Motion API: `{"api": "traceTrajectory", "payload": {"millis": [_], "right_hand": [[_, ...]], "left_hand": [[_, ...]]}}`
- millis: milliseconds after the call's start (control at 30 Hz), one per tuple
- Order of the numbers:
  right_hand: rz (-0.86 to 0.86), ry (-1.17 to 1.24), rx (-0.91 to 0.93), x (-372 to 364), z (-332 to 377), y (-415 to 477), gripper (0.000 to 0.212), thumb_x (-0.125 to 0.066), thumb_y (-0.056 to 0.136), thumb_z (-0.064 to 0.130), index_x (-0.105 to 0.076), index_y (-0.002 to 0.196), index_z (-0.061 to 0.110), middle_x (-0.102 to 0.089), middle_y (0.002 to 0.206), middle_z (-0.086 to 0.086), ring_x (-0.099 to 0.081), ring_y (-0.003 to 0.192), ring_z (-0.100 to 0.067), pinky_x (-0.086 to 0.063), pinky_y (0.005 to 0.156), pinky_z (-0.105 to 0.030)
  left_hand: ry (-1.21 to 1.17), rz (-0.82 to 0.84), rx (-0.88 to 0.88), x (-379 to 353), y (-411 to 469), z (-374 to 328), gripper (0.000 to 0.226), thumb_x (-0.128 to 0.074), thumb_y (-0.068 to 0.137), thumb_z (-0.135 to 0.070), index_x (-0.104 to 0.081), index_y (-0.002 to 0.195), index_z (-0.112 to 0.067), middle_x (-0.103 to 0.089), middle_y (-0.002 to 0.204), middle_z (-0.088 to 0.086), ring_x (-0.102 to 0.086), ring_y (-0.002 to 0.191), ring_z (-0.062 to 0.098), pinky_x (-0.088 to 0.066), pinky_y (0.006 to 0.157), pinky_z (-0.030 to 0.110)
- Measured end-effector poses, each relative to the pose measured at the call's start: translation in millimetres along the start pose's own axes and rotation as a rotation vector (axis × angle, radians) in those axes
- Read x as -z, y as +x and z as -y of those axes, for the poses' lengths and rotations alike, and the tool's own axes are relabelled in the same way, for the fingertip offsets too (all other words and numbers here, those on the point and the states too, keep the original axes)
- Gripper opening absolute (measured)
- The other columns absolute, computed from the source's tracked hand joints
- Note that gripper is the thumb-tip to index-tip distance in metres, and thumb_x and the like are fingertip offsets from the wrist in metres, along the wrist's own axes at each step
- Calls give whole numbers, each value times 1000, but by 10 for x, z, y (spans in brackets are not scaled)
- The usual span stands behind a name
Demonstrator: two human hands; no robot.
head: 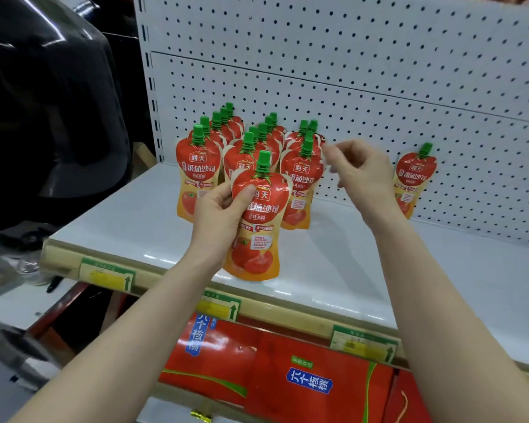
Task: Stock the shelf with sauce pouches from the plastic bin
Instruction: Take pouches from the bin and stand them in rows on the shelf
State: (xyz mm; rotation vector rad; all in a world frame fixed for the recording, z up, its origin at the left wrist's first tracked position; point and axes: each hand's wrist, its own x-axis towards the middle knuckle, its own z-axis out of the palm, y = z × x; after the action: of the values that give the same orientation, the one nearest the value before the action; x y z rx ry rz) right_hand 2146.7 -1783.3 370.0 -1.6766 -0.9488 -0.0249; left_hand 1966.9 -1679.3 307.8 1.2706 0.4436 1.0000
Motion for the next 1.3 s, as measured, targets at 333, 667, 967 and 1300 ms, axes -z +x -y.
{"api": "traceTrajectory", "payload": {"millis": [333,667,967,1300], "right_hand": [[347,-45,-62,-31,115,-139,2,-71,89,12,-73,89,12,-75,90,-13,-69,74,-17,-57,60,-28],[191,4,-57,-132,-246,45,6,-68,91,11,-73,89,13,-75,89,-10,-69,70,-12,-57,57,-27],[233,83,-60,-34,-259,167,6,-72,88,22,-75,85,18,-76,83,-3,-71,76,-13,-58,59,-25],[139,-208,-206,43,-647,1184,12,-70,88,25,-70,99,19,-72,89,-3,-72,82,-27,-62,75,-44]], "left_hand": [[137,13,-33,-129,20,118,12,-61,94,-24,-68,104,-24,-73,99,-6,-68,95,8,-57,79,26],[670,203,21,-134,-84,548,45,-60,93,-20,-51,138,-19,-59,131,-4,-56,116,12,-45,95,24],[789,171,-87,-167,-42,620,48,-63,90,-17,-51,136,-21,-57,128,-3,-57,114,15,-49,96,31],[901,10,-488,-408,317,130,61,-68,88,-21,-40,141,-32,-44,137,-14,-50,120,5,-46,99,23]]}}
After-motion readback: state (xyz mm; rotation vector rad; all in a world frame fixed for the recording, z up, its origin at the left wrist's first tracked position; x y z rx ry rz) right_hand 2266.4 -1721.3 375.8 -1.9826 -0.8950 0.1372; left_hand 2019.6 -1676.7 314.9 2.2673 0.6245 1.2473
